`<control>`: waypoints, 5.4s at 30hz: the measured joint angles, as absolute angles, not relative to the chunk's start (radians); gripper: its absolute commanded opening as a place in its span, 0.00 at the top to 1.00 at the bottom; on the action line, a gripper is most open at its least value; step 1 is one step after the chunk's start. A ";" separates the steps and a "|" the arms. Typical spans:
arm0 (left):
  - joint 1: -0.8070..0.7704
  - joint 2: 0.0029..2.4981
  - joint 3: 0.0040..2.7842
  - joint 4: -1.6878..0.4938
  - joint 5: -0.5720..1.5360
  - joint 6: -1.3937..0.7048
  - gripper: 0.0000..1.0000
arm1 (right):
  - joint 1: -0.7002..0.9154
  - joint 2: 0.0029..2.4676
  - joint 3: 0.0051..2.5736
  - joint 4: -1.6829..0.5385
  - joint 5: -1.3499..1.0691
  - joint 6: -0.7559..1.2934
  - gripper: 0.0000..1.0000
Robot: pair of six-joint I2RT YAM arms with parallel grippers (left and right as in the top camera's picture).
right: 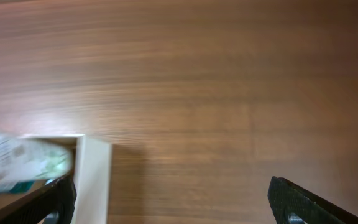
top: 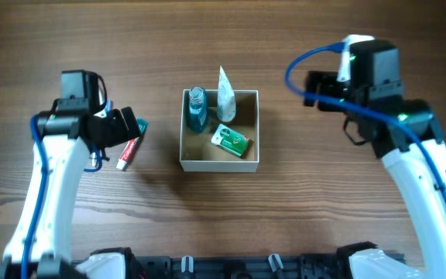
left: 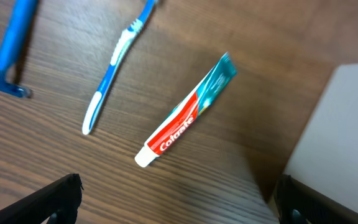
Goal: Pack container
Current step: 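Grasp the Colgate toothpaste tube with the left gripper, then place the toothpaste tube into the box with the left gripper, then grasp the blue toothbrush with the left gripper, then lower the toothbrush into the box and release it, then grasp the blue razor with the left gripper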
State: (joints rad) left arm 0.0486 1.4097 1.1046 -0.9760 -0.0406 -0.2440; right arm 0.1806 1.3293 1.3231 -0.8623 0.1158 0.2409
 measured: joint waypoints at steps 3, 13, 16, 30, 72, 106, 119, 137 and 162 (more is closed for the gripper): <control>0.049 1.582 1.104 -0.957 -0.041 -0.179 0.00 | 0.129 1.398 1.323 -0.881 0.113 0.289 0.00; 0.049 1.866 1.106 -0.856 -0.025 0.005 0.19 | 0.129 1.473 1.323 -0.893 0.112 0.295 0.00; 0.049 1.866 1.106 -0.835 -0.016 0.011 0.29 | 0.129 1.473 1.323 -0.893 0.112 0.295 0.00; 0.049 1.867 1.118 -0.866 -0.009 0.017 0.96 | 0.129 1.473 1.323 -0.929 0.112 0.295 0.00; -0.003 1.288 1.279 -0.991 -0.192 0.068 0.05 | -0.007 1.473 1.323 -0.893 0.089 0.406 0.00; -0.001 1.486 1.298 -0.942 0.073 0.243 0.96 | -0.008 1.474 1.323 -0.913 0.086 0.368 0.00; -0.667 1.444 1.309 -0.947 0.053 0.420 0.96 | -0.008 1.474 1.323 -0.905 0.086 0.381 0.00; -0.403 1.321 1.309 -0.935 -0.144 0.245 0.00 | -0.008 1.474 1.323 -0.910 0.086 0.381 0.00; 0.473 1.992 1.308 -0.777 0.010 0.178 0.93 | -0.008 1.474 1.323 -0.935 0.086 0.376 0.00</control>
State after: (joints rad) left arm 0.4728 1.9923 1.3083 -0.7769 0.0105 0.1780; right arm -0.0078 1.4738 1.3231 -0.9352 0.0864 0.3763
